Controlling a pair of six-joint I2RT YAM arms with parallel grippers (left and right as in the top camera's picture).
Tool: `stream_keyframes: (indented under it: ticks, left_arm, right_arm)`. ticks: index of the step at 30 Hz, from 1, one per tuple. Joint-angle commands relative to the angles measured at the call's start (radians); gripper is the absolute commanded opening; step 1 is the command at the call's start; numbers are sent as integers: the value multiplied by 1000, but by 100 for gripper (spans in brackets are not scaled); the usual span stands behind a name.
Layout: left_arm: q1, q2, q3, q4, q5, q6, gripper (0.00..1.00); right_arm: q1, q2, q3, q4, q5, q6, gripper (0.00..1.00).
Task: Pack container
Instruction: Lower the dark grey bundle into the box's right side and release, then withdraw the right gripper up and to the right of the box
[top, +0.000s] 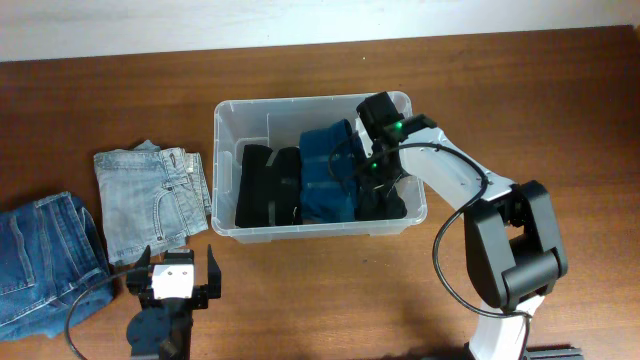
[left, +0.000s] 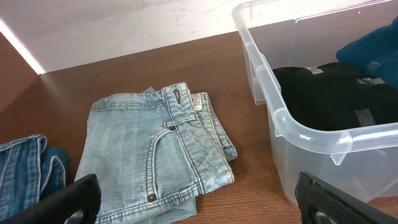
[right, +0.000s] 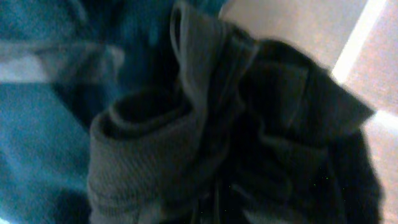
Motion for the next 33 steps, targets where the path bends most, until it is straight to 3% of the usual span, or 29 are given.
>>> stream_keyframes:
  ticks: [1, 12, 15, 21, 23, 24, 33]
  left_arm:
    - [5, -4, -5, 2, 10, 16, 99]
    - [5, -4, -5, 2, 10, 16, 99]
    - [5, -4, -5, 2, 10, 16, 99]
    - [5, -4, -5, 2, 10, 16, 99]
    - [5, -4, -5, 2, 10, 16, 99]
    - [5, -4, -5, 2, 10, 16, 99]
    - [5, -4, -5, 2, 10, 16, 99]
  right_arm:
    - [8, -38, 105, -62, -32, 12, 5]
    - [-32, -161, 495, -336, -30, 12, 16]
    - [-84, -187, 535, -397, -31, 13, 18]
    - [-256, -231, 536, -518, -14, 13, 34]
    - [-306, -229, 536, -554, -16, 12, 63]
    - [-327, -226, 536, -569, -15, 12, 99]
    - [-453, -224, 536, -581, -13, 12, 99]
